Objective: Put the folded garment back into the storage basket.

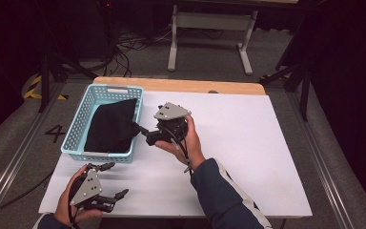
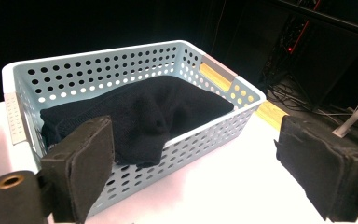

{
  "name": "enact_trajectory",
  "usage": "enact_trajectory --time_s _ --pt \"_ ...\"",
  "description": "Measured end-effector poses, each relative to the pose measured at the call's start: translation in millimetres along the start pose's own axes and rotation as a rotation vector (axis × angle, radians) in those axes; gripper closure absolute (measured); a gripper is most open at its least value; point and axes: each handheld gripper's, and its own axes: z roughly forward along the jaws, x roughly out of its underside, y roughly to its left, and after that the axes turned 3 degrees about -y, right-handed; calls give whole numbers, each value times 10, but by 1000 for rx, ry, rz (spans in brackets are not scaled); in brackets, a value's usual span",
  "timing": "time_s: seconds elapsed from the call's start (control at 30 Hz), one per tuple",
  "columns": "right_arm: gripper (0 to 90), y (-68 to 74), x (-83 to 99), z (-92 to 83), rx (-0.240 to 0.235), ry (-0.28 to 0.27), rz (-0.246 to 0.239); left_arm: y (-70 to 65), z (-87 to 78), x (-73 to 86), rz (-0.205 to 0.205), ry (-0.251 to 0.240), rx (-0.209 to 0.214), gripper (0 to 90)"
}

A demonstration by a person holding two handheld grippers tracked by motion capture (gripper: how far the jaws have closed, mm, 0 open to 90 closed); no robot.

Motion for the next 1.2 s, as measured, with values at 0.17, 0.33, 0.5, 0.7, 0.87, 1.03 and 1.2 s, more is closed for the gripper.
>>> enact_trajectory --time_s 0.17,0.33,0.5,0.7,0.87,1.03,1.2 --pt "66 -8 8 -35 19 -7 3 0 1 0 2 2 0 101" --pt "57 -23 25 -77 29 -15 0 -2 4 0 1 3 0 101" --pt "54 -46 43 -125 42 -18 0 -2 6 1 4 6 -5 101" --pt "57 -67 62 -185 55 -18 -15 1 11 3 8 10 -5 100" --pt "58 -80 80 -231 69 -17 -23 -2 15 5 4 12 -5 100" --pt "59 -100 94 -284 84 -22 -21 -3 20 7 5 15 -3 101" --pt "61 -115 110 -336 95 -17 -32 -4 26 8 3 17 -3 101"
